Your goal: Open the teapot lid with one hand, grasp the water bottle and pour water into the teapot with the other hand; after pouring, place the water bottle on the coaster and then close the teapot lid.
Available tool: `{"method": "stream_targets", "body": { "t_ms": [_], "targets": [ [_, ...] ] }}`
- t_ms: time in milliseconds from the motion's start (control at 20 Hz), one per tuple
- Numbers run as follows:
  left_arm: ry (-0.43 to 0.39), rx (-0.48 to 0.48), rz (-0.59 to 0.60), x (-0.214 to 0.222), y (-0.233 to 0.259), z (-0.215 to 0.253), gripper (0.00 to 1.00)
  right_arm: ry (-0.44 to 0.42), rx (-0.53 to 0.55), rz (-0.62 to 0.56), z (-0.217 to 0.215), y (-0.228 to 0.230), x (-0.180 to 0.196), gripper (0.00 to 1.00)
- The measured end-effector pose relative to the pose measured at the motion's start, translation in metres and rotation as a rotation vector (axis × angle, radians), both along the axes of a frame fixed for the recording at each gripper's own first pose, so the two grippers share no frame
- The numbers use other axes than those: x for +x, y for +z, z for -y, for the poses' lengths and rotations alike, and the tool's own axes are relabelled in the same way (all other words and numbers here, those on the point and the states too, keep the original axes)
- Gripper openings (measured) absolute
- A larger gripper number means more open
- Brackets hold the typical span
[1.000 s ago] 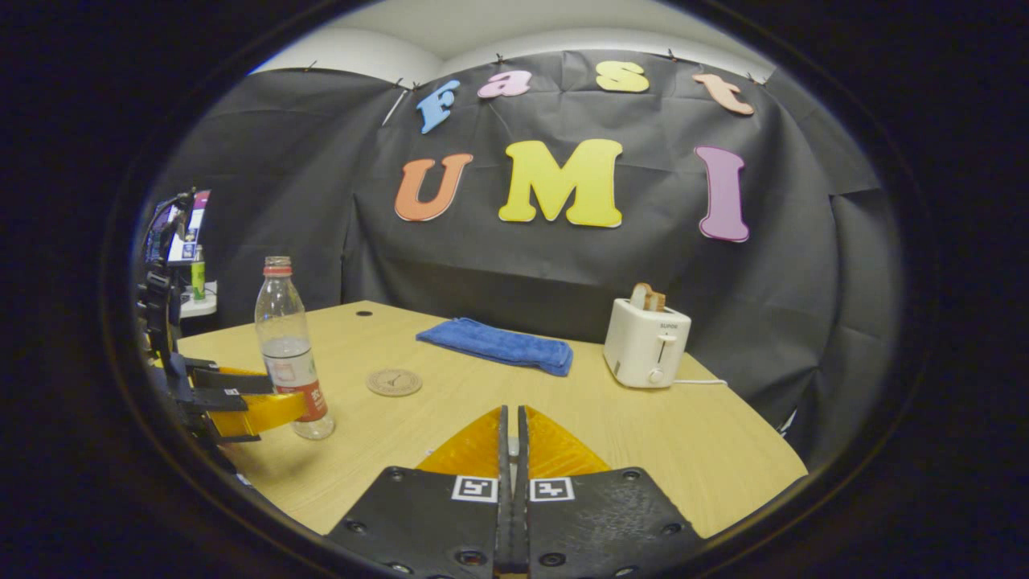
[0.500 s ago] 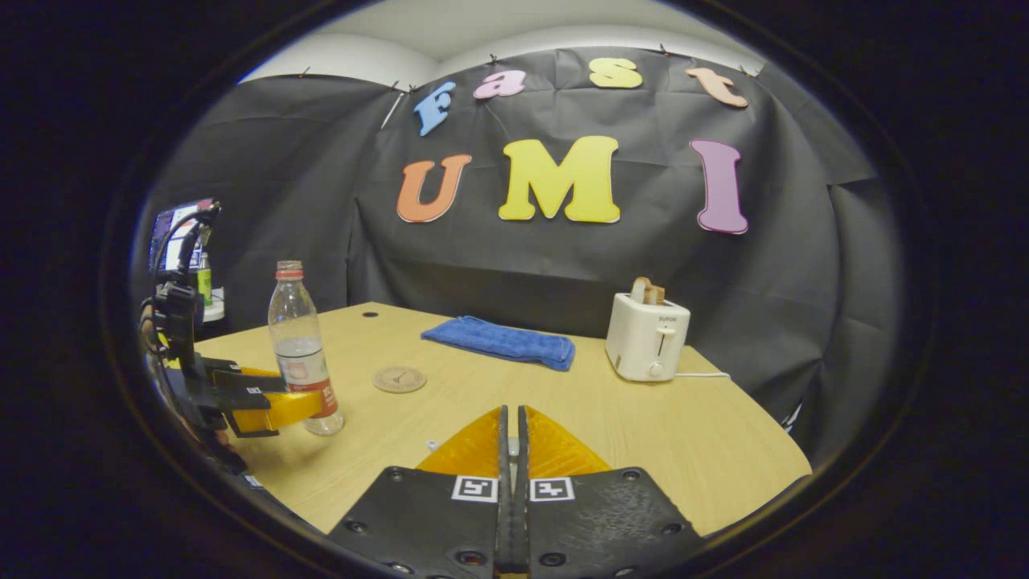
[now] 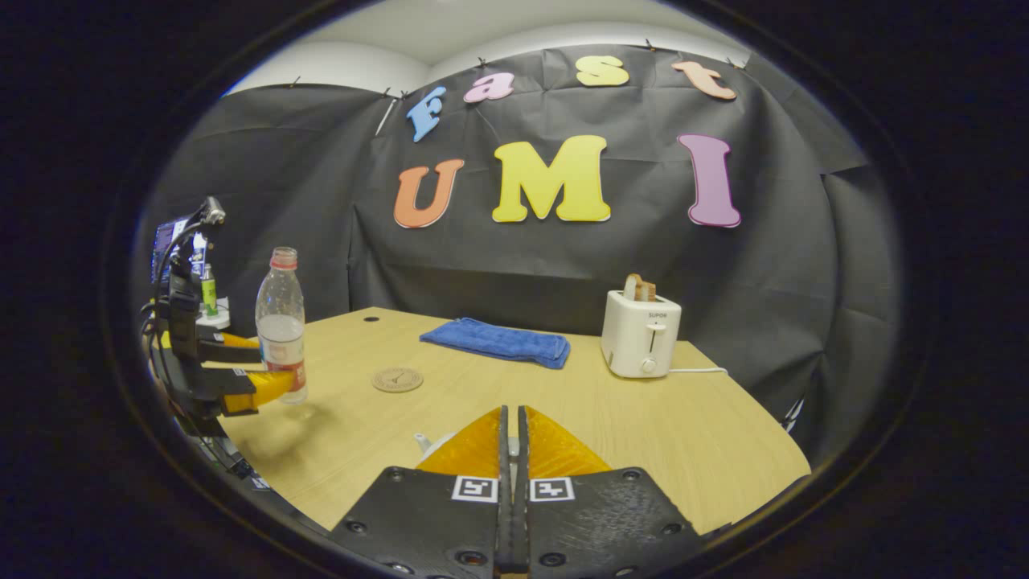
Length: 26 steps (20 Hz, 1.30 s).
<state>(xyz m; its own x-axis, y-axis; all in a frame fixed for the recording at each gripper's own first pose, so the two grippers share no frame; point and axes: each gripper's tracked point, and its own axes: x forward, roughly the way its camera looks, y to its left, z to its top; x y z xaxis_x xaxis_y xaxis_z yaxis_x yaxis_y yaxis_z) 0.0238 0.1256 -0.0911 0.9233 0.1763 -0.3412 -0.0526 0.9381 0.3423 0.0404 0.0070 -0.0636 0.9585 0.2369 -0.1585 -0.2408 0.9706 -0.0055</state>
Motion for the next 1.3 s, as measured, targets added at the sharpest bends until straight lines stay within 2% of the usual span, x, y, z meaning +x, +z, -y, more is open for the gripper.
{"method": "stream_targets", "body": {
  "t_ms": [250,450,900,950,1000,1050,1100,1150,1200,1250,1300],
  "targets": [
    [0.011,0.436,-0.006,0.003,0.032,-0.027,0.72,-0.004,-0.011,0.014,0.021,-0.005,-0.003,0.00],
    [-0.037,0.645,-0.019,0.008,0.048,-0.021,0.72,-0.015,0.003,0.000,0.036,-0.014,-0.003,0.00],
    [-0.161,0.999,-0.034,0.023,0.055,0.016,0.71,-0.028,0.041,-0.024,0.056,-0.027,-0.010,0.00],
    [-0.177,1.025,-0.039,0.024,0.053,0.020,0.76,-0.025,0.037,-0.027,0.057,-0.029,-0.010,0.00],
    [-0.188,1.047,-0.040,0.026,0.052,0.025,0.76,-0.025,0.033,-0.028,0.059,-0.031,-0.010,0.00],
    [-0.193,1.062,-0.039,0.027,0.054,0.030,0.71,-0.024,0.032,-0.028,0.060,-0.031,-0.009,0.00],
    [-0.198,1.073,-0.039,0.027,0.053,0.033,0.71,-0.022,0.038,-0.028,0.062,-0.031,-0.009,0.00],
    [-0.202,1.089,-0.038,0.028,0.054,0.036,0.75,-0.020,0.044,-0.025,0.063,-0.030,-0.010,0.00],
    [-0.206,1.115,-0.037,0.030,0.056,0.039,0.71,-0.019,0.046,-0.022,0.063,-0.030,-0.011,0.00],
    [-0.211,1.136,-0.037,0.033,0.058,0.041,0.71,-0.018,0.047,-0.018,0.064,-0.031,-0.011,0.00],
    [-0.220,1.159,-0.038,0.034,0.059,0.043,0.76,-0.015,0.047,-0.017,0.064,-0.032,-0.012,0.00]
  ]
}}
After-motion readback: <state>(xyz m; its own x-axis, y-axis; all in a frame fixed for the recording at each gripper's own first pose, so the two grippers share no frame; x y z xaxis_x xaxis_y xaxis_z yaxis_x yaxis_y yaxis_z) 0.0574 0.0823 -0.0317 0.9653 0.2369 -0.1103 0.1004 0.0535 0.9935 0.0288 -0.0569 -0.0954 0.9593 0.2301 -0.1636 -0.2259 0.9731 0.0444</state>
